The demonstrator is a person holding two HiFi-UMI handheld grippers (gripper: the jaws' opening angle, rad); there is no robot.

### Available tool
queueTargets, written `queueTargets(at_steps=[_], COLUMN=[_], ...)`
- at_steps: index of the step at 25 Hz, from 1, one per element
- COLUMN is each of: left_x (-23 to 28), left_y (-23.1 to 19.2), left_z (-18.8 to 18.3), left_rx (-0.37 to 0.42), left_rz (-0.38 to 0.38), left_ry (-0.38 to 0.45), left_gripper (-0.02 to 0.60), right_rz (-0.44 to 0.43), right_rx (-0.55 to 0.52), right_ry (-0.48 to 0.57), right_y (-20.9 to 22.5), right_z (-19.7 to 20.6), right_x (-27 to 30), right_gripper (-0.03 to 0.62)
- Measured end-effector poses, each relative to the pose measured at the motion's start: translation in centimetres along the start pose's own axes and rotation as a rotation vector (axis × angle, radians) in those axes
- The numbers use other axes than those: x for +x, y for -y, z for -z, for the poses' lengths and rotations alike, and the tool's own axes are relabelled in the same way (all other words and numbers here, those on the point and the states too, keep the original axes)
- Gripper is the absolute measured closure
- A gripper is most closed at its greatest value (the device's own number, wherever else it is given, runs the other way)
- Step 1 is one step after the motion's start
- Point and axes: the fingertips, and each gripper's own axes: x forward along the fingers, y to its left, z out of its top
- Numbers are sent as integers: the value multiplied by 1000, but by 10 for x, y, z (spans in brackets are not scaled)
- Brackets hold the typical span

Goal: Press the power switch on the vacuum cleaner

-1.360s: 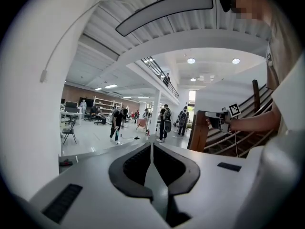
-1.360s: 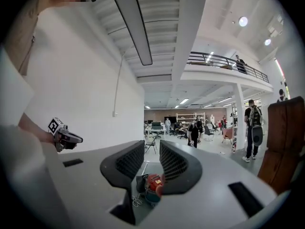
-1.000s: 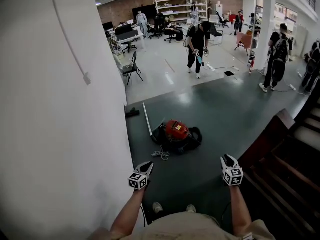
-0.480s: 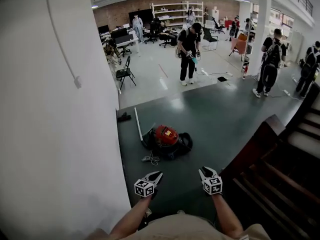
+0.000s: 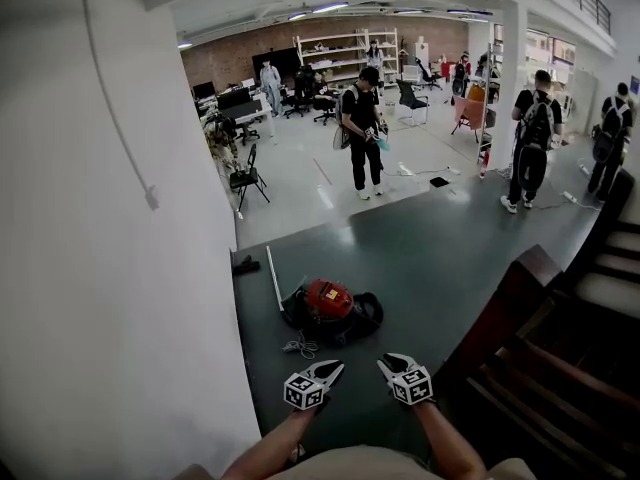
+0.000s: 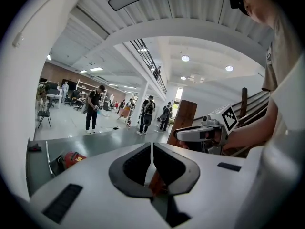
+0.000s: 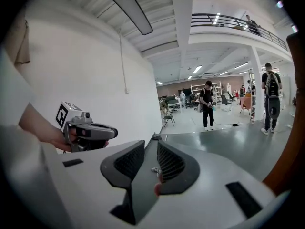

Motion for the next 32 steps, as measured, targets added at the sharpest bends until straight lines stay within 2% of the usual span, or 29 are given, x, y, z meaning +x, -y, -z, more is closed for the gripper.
queueTargets(at_steps=[4, 6, 7, 8, 18, 32], left_x=[7, 8, 9, 9, 8, 18], left_y=[5, 4, 4, 4, 19, 53], left_z=[-6, -11, -13, -15, -27, -49], left_rx=[17, 24, 26, 28, 28, -6], left_rz=[10, 12, 15, 19, 53, 176], left_ry=[1, 6, 7, 9, 34, 102], left_gripper=[574, 574, 574, 574, 574, 574], right_rz=[-25, -10, 10, 33, 87, 92], right_rx=[-11, -29, -45, -57, -56, -34], right_ry=[15, 8, -2, -12, 52, 91], right_y=[-4, -3, -1, 2, 0, 4], right_z=[-10, -13, -13, -14, -35, -41], right_x=[-1, -1, -2, -3, -23, -44], right_gripper=[507, 507, 524, 580, 586, 588])
